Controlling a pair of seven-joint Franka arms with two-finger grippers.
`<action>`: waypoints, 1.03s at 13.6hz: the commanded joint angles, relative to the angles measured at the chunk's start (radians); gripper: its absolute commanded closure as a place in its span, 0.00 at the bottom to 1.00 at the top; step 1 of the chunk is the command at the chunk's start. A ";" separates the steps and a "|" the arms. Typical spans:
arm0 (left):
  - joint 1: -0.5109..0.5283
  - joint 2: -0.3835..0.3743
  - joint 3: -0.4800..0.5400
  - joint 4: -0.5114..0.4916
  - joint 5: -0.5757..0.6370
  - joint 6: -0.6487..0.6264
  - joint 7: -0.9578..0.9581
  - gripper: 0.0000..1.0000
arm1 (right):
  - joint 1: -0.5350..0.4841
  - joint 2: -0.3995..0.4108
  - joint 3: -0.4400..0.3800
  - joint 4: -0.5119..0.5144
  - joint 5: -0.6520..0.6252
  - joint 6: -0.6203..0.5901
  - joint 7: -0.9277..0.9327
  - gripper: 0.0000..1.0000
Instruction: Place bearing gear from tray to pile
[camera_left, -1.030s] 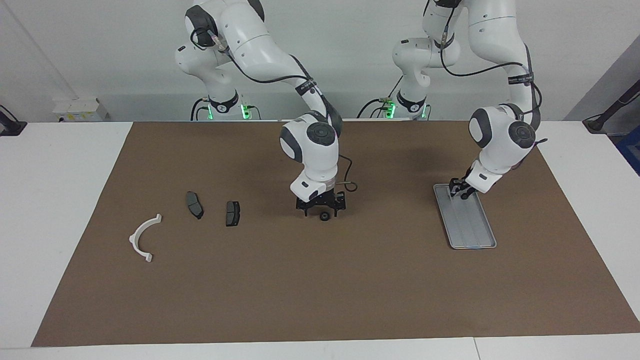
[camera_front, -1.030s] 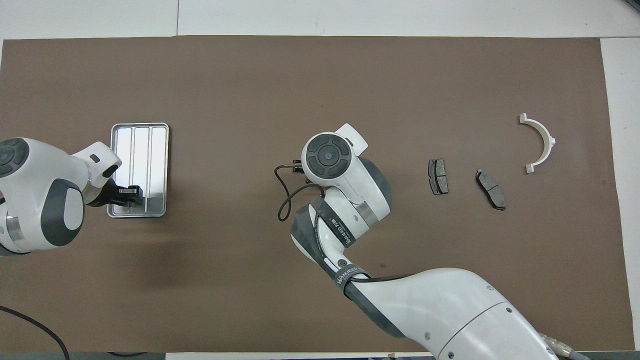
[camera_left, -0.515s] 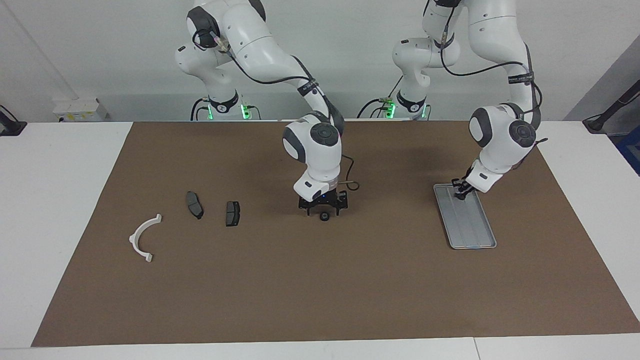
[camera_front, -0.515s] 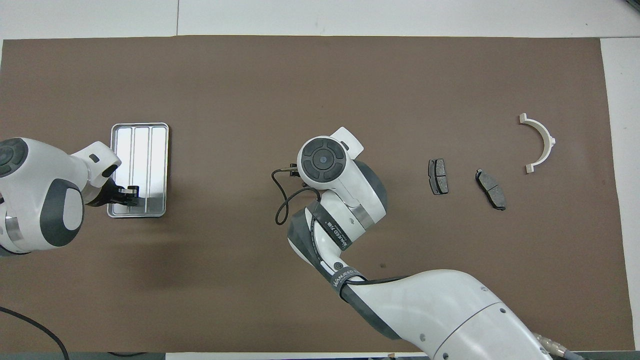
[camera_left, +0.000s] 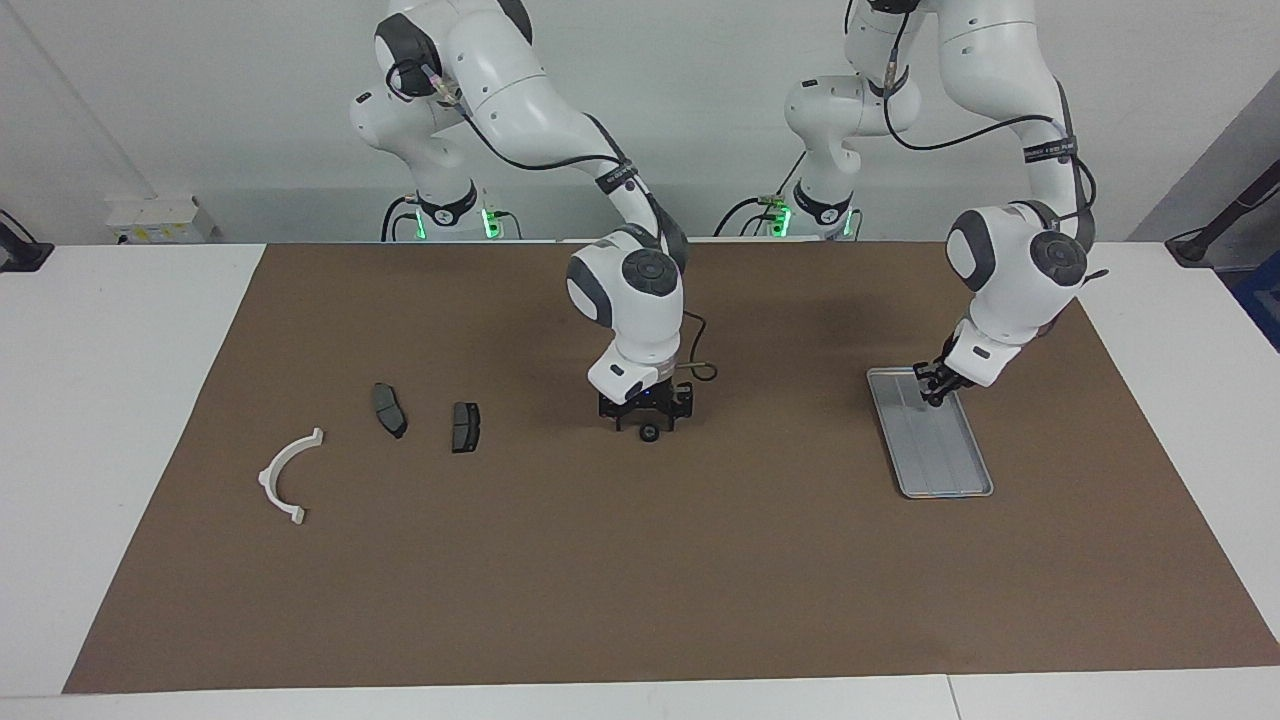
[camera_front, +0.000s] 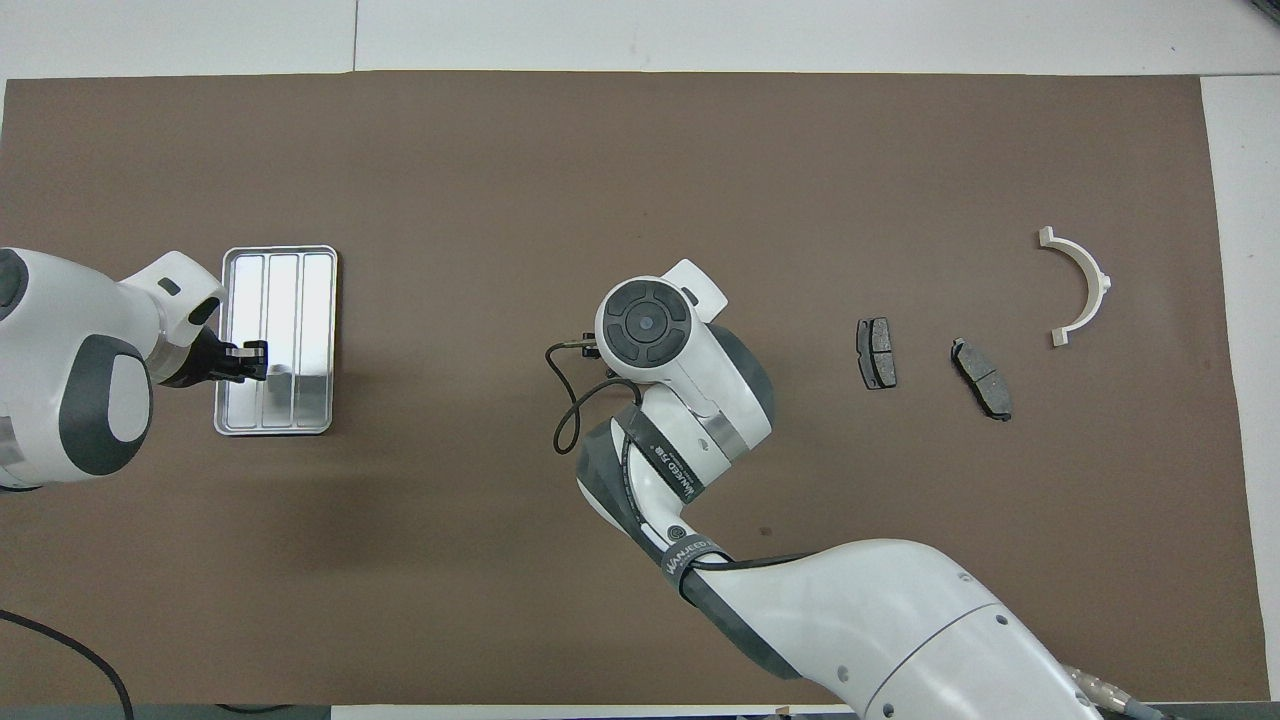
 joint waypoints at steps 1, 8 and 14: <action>-0.032 0.001 -0.001 0.045 0.007 -0.044 -0.084 0.99 | -0.003 -0.004 0.004 -0.014 0.002 0.024 -0.011 0.77; -0.187 0.021 -0.001 0.110 0.004 -0.049 -0.400 0.99 | -0.078 -0.025 0.003 0.127 -0.014 -0.096 -0.087 1.00; -0.458 0.076 -0.003 0.270 -0.022 -0.110 -0.774 0.99 | -0.423 -0.188 0.004 0.189 0.002 -0.289 -0.702 1.00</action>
